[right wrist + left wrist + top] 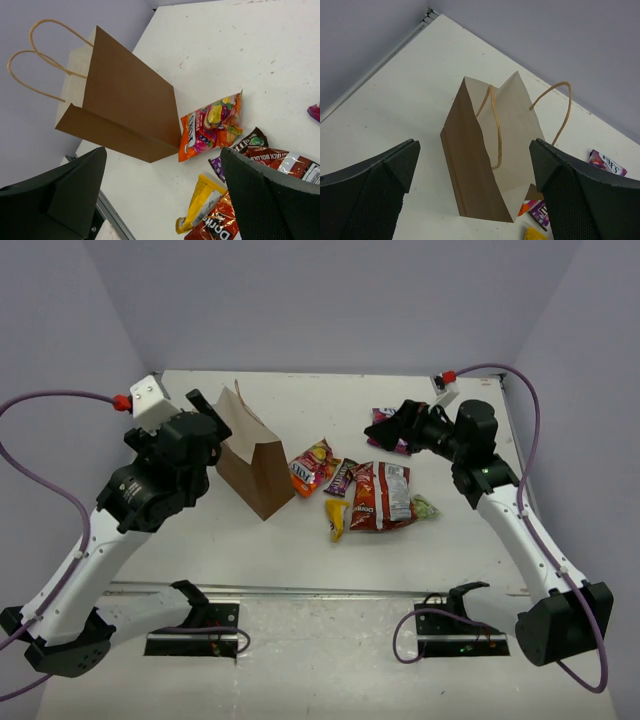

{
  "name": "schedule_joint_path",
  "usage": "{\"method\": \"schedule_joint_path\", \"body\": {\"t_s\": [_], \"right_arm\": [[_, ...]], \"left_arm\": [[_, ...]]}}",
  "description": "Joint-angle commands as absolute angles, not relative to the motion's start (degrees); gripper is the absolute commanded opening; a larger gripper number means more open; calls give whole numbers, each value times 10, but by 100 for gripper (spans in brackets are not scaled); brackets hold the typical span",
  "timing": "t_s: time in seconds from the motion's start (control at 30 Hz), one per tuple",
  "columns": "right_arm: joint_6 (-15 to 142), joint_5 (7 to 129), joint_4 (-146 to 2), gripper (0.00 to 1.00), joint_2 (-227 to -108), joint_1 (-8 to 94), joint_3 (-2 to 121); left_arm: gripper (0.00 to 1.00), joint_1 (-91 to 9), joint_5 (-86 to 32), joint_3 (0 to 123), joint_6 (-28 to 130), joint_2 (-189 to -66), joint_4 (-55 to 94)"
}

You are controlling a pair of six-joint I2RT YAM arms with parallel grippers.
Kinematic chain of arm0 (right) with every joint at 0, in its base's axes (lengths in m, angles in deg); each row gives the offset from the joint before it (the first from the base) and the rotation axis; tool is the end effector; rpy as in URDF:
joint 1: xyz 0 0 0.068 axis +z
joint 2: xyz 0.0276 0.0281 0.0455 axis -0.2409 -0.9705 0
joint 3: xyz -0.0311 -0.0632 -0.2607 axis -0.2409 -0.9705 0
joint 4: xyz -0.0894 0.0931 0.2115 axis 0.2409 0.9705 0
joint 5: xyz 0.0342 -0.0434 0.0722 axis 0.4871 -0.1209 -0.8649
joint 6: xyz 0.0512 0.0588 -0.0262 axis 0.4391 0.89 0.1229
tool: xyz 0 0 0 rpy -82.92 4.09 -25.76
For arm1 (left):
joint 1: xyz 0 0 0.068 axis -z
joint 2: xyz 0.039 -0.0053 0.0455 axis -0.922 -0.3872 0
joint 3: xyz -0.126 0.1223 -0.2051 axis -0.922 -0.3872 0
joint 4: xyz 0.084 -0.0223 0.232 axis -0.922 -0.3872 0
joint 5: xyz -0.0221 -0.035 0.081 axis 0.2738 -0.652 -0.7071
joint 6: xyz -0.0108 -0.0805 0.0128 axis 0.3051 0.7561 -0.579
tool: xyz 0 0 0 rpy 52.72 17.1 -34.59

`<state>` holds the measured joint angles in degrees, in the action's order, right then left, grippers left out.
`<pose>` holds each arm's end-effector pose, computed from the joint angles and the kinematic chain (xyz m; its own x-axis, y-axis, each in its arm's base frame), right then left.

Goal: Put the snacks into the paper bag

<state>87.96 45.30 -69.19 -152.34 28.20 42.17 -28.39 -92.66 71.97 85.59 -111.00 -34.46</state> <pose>0.2641 0.1046 0.3554 -0.5187 0.3318 -0.7880 -0.4983 0.6316 0.5939 0.1723 -0.0611 0.4310 -0.0792 -0.4356 -0.8966 -0.4366 0.8238 -0.3616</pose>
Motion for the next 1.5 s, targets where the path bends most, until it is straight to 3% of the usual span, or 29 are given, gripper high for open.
{"method": "schedule_joint_path", "body": {"t_s": [0.0, 0.23, 0.8, 1.03, 1.23, 1.3, 1.33, 1.37, 1.47], "right_arm": [[869, 470, -678, 99, -1521, 284, 449], [872, 471, -680, 99, -1515, 284, 449], [875, 469, -684, 99, -1510, 284, 449], [870, 476, -678, 99, -1510, 284, 460], [873, 473, -675, 99, -1515, 284, 468], [872, 474, -674, 99, -1514, 284, 468], [871, 475, -675, 99, -1511, 284, 467], [870, 476, -675, 99, -1510, 284, 465], [869, 476, -676, 99, -1510, 284, 464]], "left_arm": [[100, -280, -928, 720, 879, -1107, -324], [100, -282, -920, 708, 877, -1139, -286], [80, -407, -826, 684, 805, -1174, -180], [35, -446, -780, 693, 772, -1198, -132], [35, -453, -751, 707, 772, -1227, -123], [26, -459, -742, 710, 765, -1233, -118], [11, -468, -736, 714, 763, -1238, -113], [2, -475, -728, 716, 758, -1242, -109], [0, -524, -651, 709, 730, -1247, -68]]}}
